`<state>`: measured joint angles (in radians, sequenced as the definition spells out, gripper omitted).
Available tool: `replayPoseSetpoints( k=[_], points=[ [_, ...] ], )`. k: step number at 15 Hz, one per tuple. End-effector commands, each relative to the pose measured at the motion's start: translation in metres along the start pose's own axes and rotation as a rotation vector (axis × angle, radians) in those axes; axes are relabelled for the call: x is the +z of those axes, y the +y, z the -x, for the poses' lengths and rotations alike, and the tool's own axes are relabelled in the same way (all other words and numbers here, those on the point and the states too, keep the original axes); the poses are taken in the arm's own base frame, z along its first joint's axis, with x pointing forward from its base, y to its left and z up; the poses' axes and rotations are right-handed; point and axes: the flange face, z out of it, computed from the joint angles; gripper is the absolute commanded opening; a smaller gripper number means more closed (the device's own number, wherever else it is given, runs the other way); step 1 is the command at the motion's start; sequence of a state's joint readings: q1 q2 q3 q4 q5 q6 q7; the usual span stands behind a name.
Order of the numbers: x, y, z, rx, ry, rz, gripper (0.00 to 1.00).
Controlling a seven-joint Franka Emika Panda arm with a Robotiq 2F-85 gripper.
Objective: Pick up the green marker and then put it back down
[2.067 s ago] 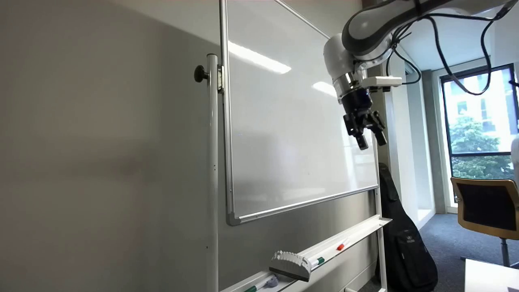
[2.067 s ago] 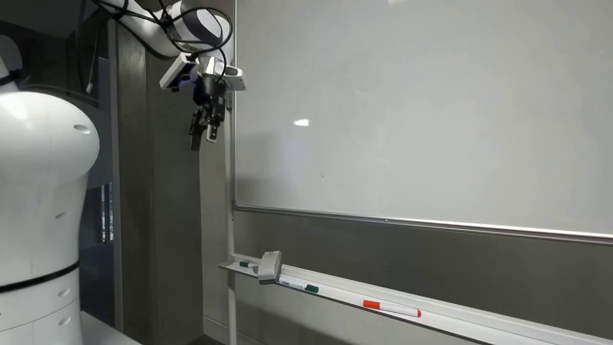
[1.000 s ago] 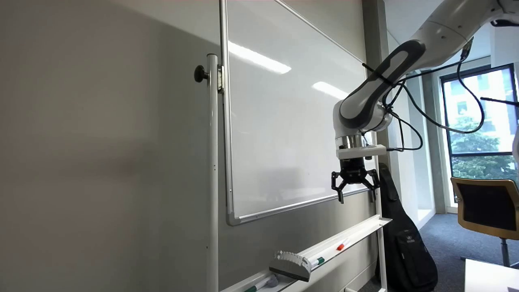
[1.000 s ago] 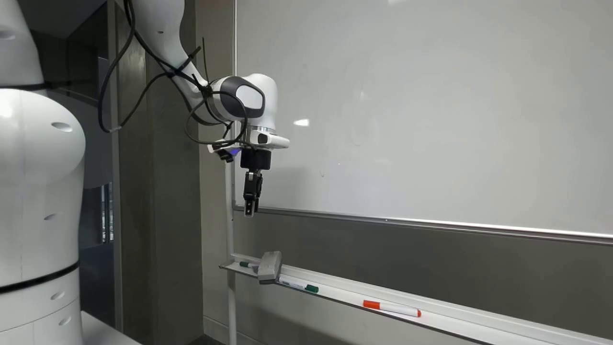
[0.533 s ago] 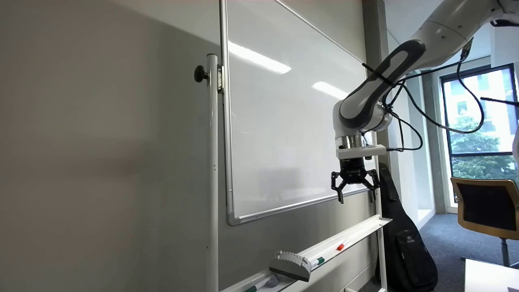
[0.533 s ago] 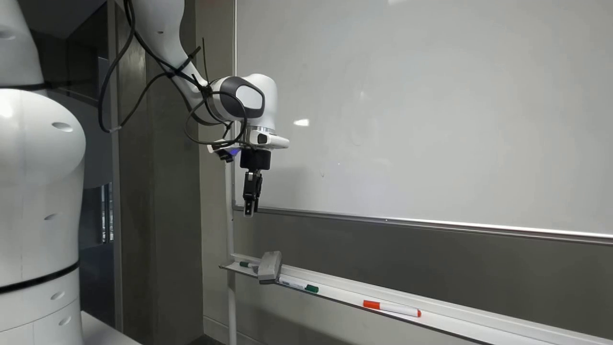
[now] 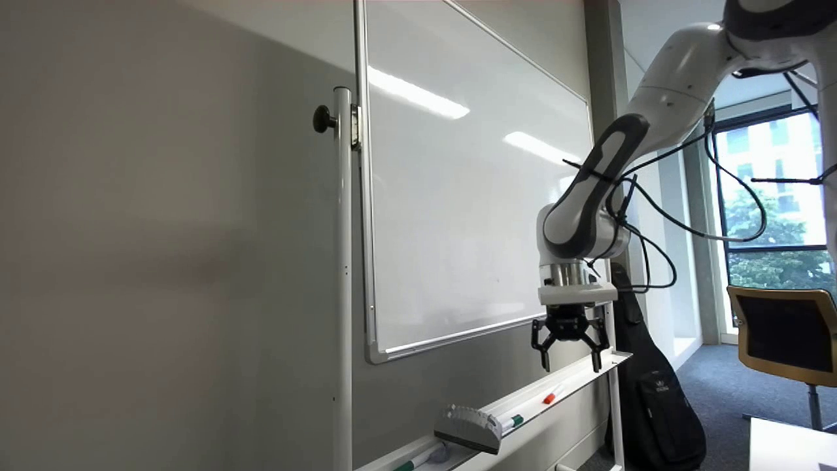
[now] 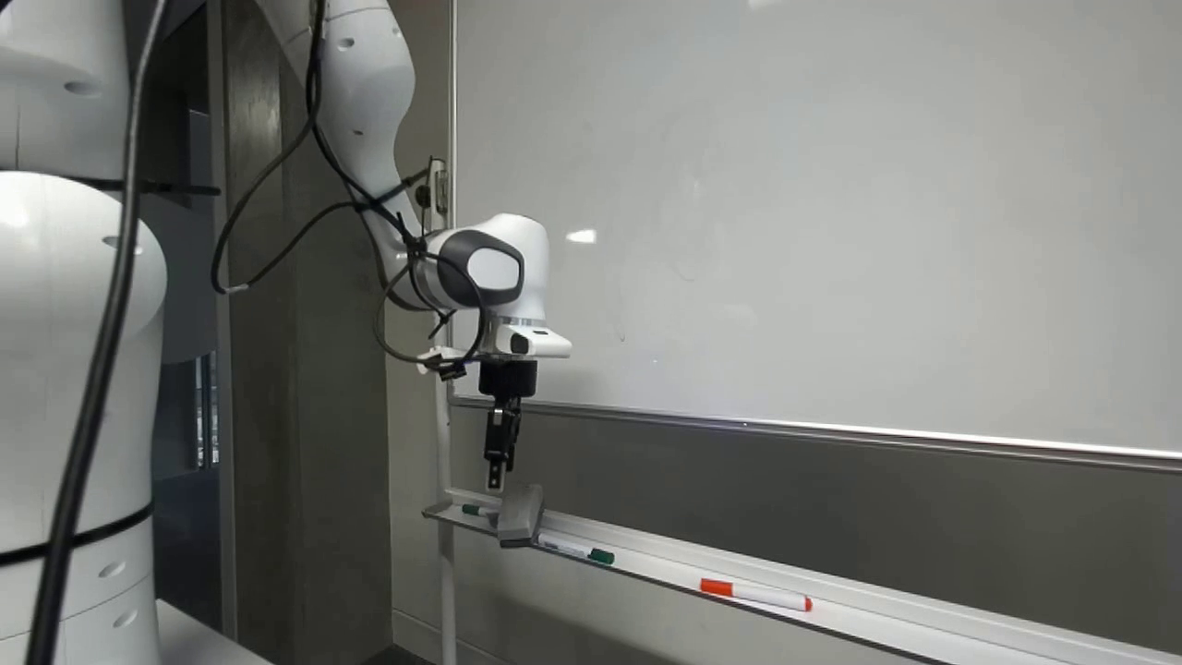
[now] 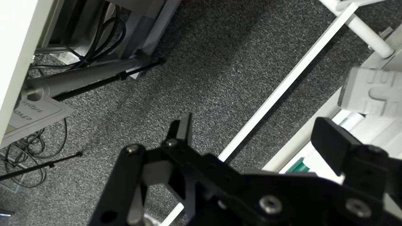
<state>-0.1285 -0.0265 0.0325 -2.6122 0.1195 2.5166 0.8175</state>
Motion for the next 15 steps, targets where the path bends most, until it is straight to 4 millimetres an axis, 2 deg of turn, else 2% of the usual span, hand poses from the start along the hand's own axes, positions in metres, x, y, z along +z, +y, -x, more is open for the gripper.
replayPoseSetpoints(
  k=[1,4,15],
  points=[
    [0.037,0.0,-0.021,0.107,0.066,-0.039,1.0],
    [0.048,-0.002,-0.03,0.17,0.133,-0.089,1.0],
    [0.049,-0.001,-0.028,0.133,0.101,-0.066,1.0]
  ],
)
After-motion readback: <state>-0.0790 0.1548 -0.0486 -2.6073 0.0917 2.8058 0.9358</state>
